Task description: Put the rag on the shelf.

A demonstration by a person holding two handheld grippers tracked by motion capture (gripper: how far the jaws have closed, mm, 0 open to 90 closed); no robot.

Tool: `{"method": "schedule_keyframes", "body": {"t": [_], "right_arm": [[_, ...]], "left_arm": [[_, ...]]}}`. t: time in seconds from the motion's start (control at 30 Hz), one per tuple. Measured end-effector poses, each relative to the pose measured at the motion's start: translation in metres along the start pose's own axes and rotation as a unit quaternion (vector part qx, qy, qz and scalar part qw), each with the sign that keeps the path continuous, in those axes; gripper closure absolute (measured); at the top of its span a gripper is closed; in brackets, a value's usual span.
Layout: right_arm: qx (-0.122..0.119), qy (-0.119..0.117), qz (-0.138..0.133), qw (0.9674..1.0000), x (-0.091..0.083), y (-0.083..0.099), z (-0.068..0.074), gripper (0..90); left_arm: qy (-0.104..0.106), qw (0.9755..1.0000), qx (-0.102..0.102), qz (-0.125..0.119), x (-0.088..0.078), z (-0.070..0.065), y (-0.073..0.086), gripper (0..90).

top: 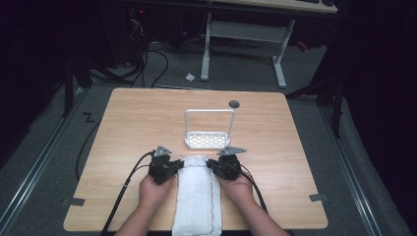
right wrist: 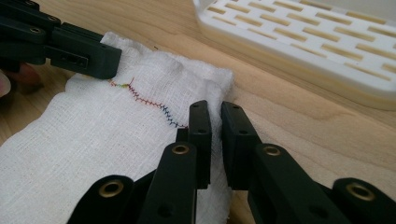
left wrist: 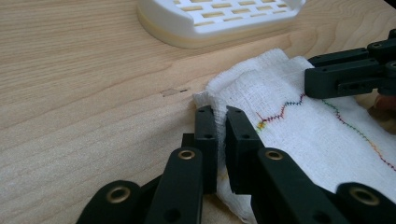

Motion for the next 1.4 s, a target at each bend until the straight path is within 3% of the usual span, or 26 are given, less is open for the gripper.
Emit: {"method": "schedule_keyframes", "body": {"t": [0.13,0.27,0.4,0.83,1.23,1.4], "right_arm": [[-0.004,0.002,-0.017,0.9998,-0.008,-0.004,0.000,83.4],[-0.019,0.010,-0.036,0.9991,-0.017,-0.008,0.003,83.3],[-0.035,0.024,-0.054,0.9976,-0.029,-0.010,0.007,83.3],[-0.058,0.052,-0.101,0.9918,-0.057,-0.022,0.011,83.3],[-0.069,0.064,-0.146,0.9847,-0.082,-0.052,0.010,83.4],[-0.070,0.066,-0.161,0.9822,-0.094,-0.065,0.009,83.3]], "left_arm": [[0.015,0.9998,0.001,-0.011,-0.003,-0.002,-0.002,85.2],[0.025,0.9990,-0.013,-0.036,-0.010,-0.005,-0.008,85.5],[0.023,0.9983,0.001,-0.054,-0.013,-0.013,-0.014,85.5],[0.029,0.9945,0.015,-0.099,-0.028,-0.033,-0.037,85.5],[0.037,0.9878,0.037,-0.147,-0.050,-0.048,-0.074,85.6],[0.037,0.9841,0.058,-0.164,-0.057,-0.058,-0.090,85.6]]}}
Point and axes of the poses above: each handheld gripper's, and its own axes: x roughly forward along the jaws, y roughly out of its underside, z roughly to its left, the point moved 8 cm from there along x, roughly forward along the jaws, and after that the axes turned 2 degrees about -z, right-handed, at the moved point
